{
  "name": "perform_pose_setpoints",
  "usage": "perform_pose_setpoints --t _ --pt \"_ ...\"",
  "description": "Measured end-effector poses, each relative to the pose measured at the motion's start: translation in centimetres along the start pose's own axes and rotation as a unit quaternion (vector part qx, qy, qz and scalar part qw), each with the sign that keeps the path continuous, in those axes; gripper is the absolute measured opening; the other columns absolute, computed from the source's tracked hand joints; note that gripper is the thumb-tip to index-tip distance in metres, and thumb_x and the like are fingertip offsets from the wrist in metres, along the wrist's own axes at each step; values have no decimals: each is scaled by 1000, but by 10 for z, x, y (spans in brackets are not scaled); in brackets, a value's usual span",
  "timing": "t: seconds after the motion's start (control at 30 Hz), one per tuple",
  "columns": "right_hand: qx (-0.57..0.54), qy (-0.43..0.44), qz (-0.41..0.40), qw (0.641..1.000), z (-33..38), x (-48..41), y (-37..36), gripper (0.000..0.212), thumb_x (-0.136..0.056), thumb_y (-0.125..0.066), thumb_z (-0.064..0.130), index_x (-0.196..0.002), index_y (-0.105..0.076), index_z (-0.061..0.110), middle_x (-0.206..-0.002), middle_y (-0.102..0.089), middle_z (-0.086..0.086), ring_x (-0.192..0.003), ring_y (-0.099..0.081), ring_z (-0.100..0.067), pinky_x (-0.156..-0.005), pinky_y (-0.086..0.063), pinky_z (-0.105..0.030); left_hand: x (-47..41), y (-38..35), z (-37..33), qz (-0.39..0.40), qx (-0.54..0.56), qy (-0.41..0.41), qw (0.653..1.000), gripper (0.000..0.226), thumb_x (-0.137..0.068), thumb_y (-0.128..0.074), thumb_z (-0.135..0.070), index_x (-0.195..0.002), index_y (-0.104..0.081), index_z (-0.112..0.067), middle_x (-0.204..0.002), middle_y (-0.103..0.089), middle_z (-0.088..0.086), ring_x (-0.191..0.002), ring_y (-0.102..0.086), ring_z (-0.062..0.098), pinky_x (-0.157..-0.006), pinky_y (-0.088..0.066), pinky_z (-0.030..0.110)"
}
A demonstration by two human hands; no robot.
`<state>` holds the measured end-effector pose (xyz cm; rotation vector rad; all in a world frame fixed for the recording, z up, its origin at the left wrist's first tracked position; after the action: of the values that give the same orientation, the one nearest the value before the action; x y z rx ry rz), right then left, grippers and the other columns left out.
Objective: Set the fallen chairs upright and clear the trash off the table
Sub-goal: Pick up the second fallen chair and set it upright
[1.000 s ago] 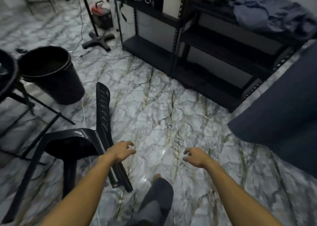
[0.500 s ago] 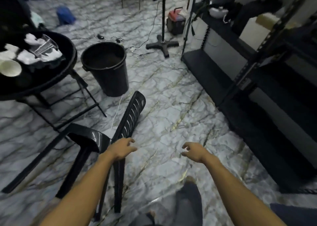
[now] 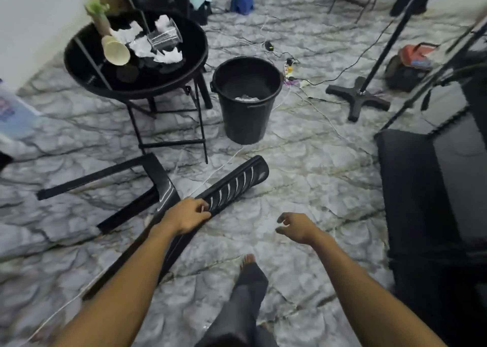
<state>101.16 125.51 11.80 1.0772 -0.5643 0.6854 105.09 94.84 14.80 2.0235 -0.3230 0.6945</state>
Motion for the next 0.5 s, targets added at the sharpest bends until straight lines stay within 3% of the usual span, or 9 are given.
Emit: perform_pose_setpoints --t 0.23,0.5 --pt "9 21 41 999 -7 -113 76 39 -90 -62 35 -124 -59 16 -130 -60 -12 -121 -55 -25 -98 -43 -33 -108 3 -36 13 52 46 998 44 -90 -57 -47 -130 -58 -26 -132 -57 6 -119 -56 24 -100 -44 38" --pt "0 71 47 996 -5 -259 139 41 -92 -61 33 -127 -57 13 -132 -59 -10 -121 -56 -24 -92 -42 -29 -248 13 -73 3 90 80 993 37 -89 -56 -48 -122 -59 -33 -126 -56 2 -116 -55 25 -97 -45 40"
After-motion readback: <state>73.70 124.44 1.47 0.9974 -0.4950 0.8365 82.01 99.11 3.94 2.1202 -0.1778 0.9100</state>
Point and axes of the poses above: each hand's wrist, its own x-axis away from the middle knuckle, its own y-axis out of the back of the hand, z = x × y, the point moved 3 cm from there along -x, towards the middle knuckle
